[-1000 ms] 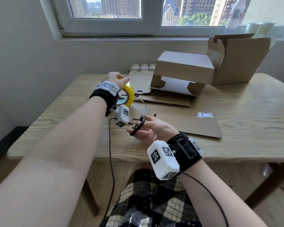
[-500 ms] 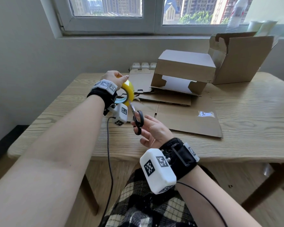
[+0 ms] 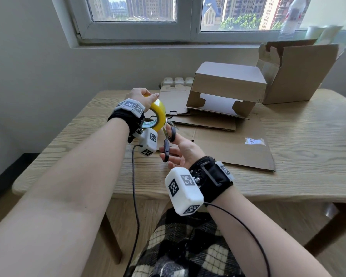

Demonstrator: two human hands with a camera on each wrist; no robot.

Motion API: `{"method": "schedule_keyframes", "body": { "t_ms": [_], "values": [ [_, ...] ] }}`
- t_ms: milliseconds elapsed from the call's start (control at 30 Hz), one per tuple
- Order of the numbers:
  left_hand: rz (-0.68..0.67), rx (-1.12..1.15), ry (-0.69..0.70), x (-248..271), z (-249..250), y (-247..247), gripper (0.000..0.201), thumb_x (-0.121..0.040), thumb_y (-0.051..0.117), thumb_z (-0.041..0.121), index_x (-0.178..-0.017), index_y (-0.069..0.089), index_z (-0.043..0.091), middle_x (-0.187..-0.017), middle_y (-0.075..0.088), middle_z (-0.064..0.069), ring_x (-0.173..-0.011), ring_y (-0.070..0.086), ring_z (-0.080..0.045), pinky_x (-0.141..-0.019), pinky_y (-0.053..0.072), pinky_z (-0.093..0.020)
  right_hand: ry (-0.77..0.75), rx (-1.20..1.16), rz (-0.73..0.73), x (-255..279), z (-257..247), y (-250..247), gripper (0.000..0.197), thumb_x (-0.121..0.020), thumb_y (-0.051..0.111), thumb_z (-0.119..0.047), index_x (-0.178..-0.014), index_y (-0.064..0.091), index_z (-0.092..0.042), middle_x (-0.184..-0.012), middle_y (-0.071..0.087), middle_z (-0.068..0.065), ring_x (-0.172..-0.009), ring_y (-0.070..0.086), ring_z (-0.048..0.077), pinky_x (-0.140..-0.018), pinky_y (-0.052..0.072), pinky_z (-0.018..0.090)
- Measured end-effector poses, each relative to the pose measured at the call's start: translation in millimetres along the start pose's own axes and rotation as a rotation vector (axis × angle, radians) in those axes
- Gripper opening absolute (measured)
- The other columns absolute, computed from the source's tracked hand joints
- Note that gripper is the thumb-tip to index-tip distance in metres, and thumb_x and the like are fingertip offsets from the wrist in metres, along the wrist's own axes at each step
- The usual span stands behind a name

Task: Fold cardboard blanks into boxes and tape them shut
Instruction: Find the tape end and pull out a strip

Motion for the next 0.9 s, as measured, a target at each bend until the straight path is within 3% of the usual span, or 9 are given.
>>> {"method": "schedule_keyframes", "body": {
  "t_ms": [133, 300, 467, 600, 700, 900],
  "values": [
    [0.015, -0.006, 0.003, -2, -2, -2, 0.031, -0.09, 0.061, 0.052, -0.093, 0.062, 0.022, -0.093, 0.063, -0.001, -0.088, 0.059, -0.022, -0.076, 0.047, -0.033, -0.011, -0.028, 0.048, -18, -8, 7, 0.058, -0.08, 0.073, -0.055, -0.11, 0.063, -0.005, -0.1, 0.067, 0.009, -0.064, 0.062, 0.016, -0.042, 0.041, 0.024],
    [0.013, -0.041, 0.004, 1, 0, -4, 0.034, -0.091, 0.059, 0.053, -0.1, 0.062, 0.02, -0.093, 0.061, 0.0, -0.085, 0.056, -0.02, -0.072, 0.041, -0.032, -0.037, -0.074, 0.13, -34, -7, 4, 0.032, -0.083, 0.078, -0.037, -0.083, 0.065, -0.007, -0.074, 0.063, 0.007, -0.05, 0.054, 0.011, -0.039, 0.033, 0.02],
    [0.012, -0.028, -0.002, 1, -2, -6, 0.034, -0.092, 0.058, 0.053, -0.099, 0.062, 0.021, -0.093, 0.062, 0.0, -0.078, 0.054, -0.015, -0.069, 0.04, -0.031, -0.169, -0.182, 0.223, -39, -8, -7, 0.011, -0.083, 0.079, -0.015, -0.09, 0.072, -0.011, -0.065, 0.064, 0.009, -0.034, 0.047, 0.009, -0.038, 0.033, 0.02],
    [0.011, -0.028, -0.009, 3, 1, -5, 0.032, -0.093, 0.058, 0.051, -0.101, 0.061, 0.02, -0.089, 0.058, 0.003, -0.079, 0.053, -0.016, -0.067, 0.039, -0.03, -0.168, -0.27, 0.23, -34, -9, -13, 0.013, -0.082, 0.079, -0.013, -0.093, 0.072, -0.012, -0.067, 0.065, 0.01, -0.035, 0.045, 0.008, -0.035, 0.031, 0.017],
    [0.012, -0.048, -0.003, 6, 4, -5, 0.035, -0.093, 0.058, 0.051, -0.104, 0.062, 0.019, -0.095, 0.061, 0.0, -0.085, 0.055, -0.019, -0.069, 0.04, -0.03, -0.143, -0.311, 0.191, -32, -5, -11, 0.023, -0.083, 0.078, -0.016, -0.104, 0.071, -0.008, -0.069, 0.065, 0.007, -0.035, 0.045, 0.006, -0.031, 0.029, 0.014],
    [0.017, -0.058, -0.007, 8, 4, -6, 0.036, -0.092, 0.058, 0.052, -0.105, 0.063, 0.019, -0.095, 0.06, 0.0, -0.083, 0.054, -0.019, -0.068, 0.039, -0.03, -0.081, -0.31, 0.126, -33, 1, -4, 0.046, -0.079, 0.08, -0.035, -0.109, 0.069, -0.002, -0.076, 0.065, 0.005, -0.044, 0.051, 0.008, -0.034, 0.033, 0.017]
  ]
}}
Point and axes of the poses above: each hand's wrist, its own x-axis away from the middle knuckle, its own y-axis out of the palm, z = x × y, the point moved 9 cm from there along -x, towards the middle knuckle
